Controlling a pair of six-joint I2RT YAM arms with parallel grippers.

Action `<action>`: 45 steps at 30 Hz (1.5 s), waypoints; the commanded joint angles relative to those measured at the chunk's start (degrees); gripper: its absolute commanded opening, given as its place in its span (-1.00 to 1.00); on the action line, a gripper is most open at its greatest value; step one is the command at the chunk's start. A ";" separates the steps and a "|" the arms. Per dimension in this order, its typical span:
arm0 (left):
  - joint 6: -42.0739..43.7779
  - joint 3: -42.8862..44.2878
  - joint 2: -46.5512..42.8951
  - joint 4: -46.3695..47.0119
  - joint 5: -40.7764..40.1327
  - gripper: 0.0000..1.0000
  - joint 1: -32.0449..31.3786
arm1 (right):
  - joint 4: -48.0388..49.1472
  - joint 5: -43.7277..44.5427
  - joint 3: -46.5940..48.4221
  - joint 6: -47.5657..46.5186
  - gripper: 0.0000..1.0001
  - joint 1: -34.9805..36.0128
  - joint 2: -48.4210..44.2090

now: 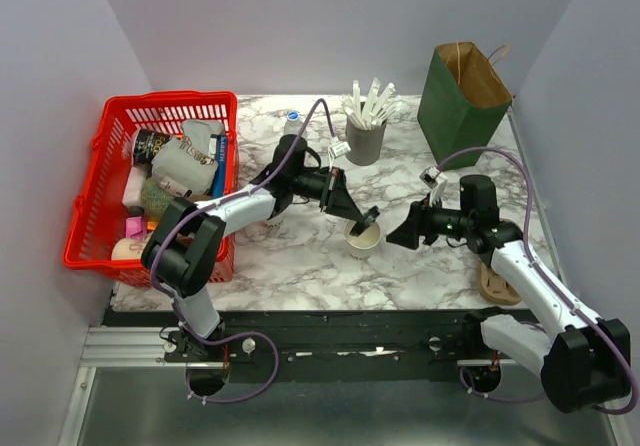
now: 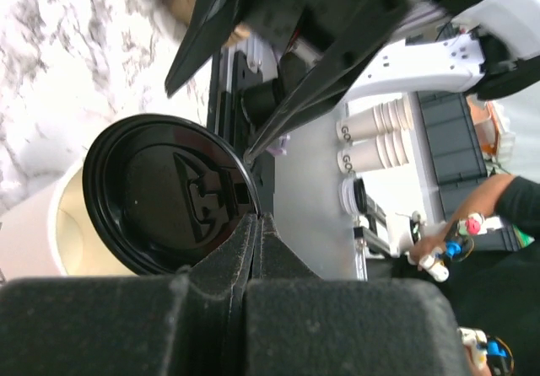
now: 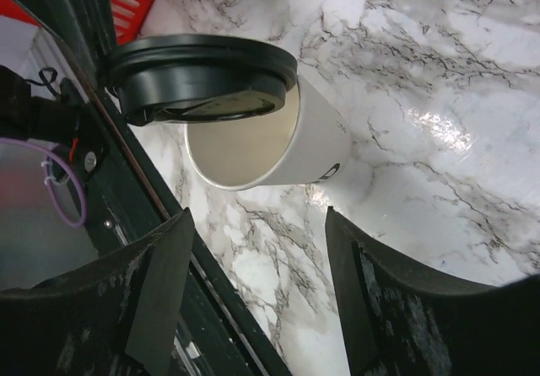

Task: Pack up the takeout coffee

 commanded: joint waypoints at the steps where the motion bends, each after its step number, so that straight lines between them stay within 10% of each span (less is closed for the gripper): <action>1: -12.63 -2.79 -1.82 19.46 -0.05 -1.00 0.57 | 7.98 1.16 -1.42 6.58 0.44 -0.10 0.38; 10: -19.25 -6.57 -1.11 29.15 -2.16 -1.00 0.57 | 10.45 2.21 -1.60 11.33 0.44 -0.01 4.25; 21: 0.61 -2.53 -2.61 -0.12 -7.52 -1.00 0.57 | 10.36 2.48 -0.55 12.39 0.40 1.75 7.77; 45: -8.08 -3.32 -1.99 10.60 -3.48 -1.00 0.66 | 11.15 6.07 3.41 18.10 0.36 2.89 15.50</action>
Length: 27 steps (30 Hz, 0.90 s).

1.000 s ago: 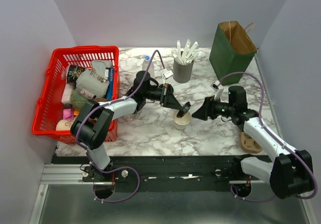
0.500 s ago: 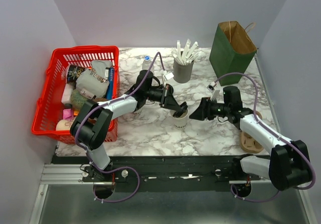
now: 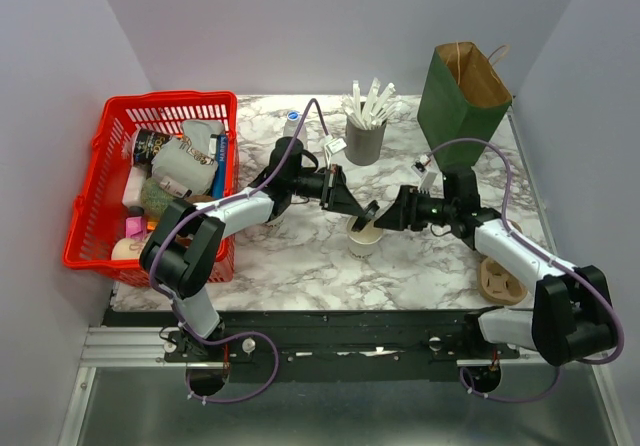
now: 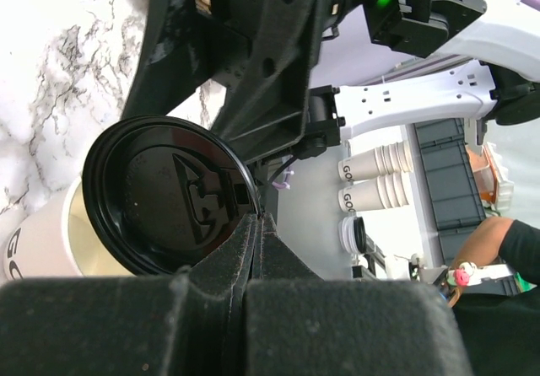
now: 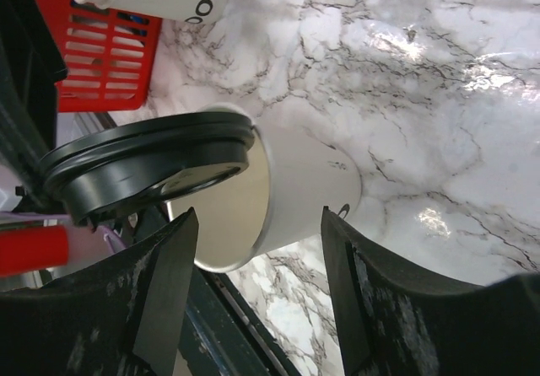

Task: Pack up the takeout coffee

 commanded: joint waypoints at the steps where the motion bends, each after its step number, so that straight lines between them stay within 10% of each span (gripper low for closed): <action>1: -0.72 -0.32 -1.29 2.20 1.90 -1.00 0.00 | -2.38 4.04 1.97 0.66 0.36 0.49 1.84; 27: 0.42 -3.58 -3.49 1.51 1.72 -0.88 0.18 | -6.34 7.83 1.18 -2.85 0.22 0.49 0.44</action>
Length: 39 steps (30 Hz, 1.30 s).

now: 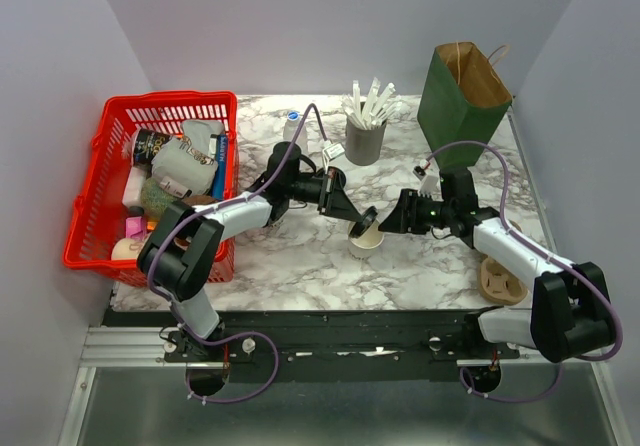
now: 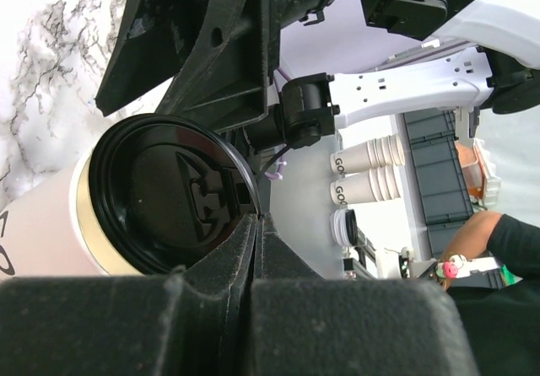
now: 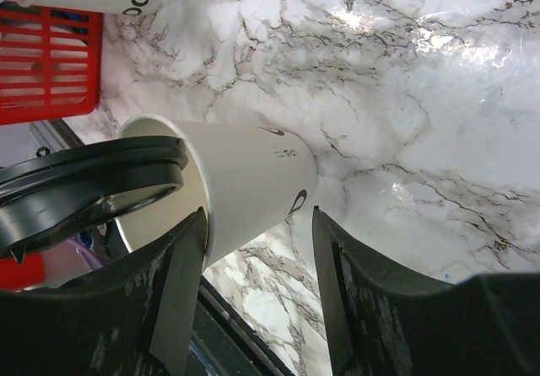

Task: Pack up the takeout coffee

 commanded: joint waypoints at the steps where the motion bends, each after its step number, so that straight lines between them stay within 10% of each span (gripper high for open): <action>1: 2.20 -0.86 -2.90 -0.79 0.56 -0.86 0.18 | -1.27 1.71 0.65 -1.26 0.22 0.49 -1.22; 32: 9.05 0.28 -2.37 -7.65 -2.43 -0.50 2.02 | -0.65 1.36 1.36 -0.82 0.21 0.49 -0.61; 39: 36.23 6.60 -7.46 -31.33 -10.24 -0.01 0.71 | -0.57 1.01 1.36 -1.08 0.21 0.49 -0.61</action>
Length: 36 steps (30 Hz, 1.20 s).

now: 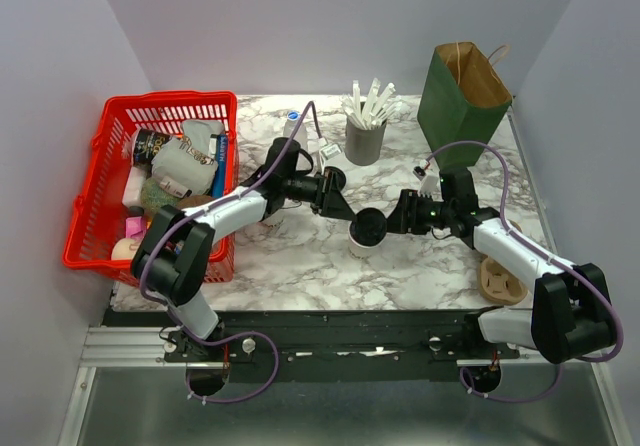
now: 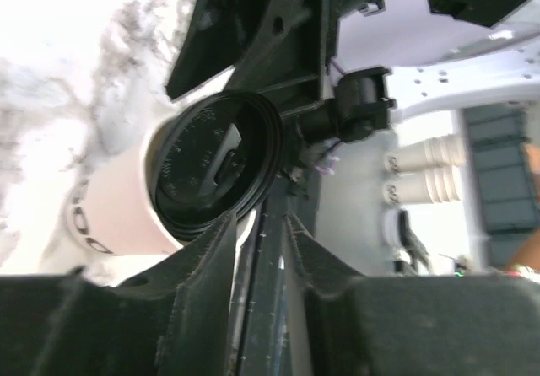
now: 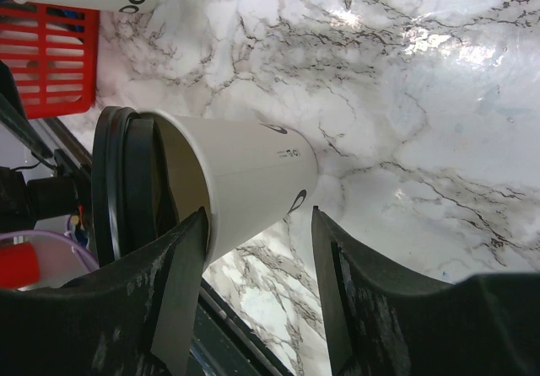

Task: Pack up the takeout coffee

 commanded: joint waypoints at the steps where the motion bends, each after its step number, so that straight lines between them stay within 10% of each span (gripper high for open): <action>1: 24.09 6.10 -6.02 -17.65 -7.86 0.03 -1.24 | 0.02 0.37 1.36 -0.47 0.21 0.25 -0.35; 10: 47.39 15.85 -3.13 -31.90 -13.05 0.08 -2.82 | 0.47 -0.16 2.41 -0.91 0.21 0.24 0.09; 36: 59.37 20.26 3.02 -32.78 -20.18 -0.07 -10.03 | -0.15 -1.47 4.26 -1.26 0.21 0.25 1.50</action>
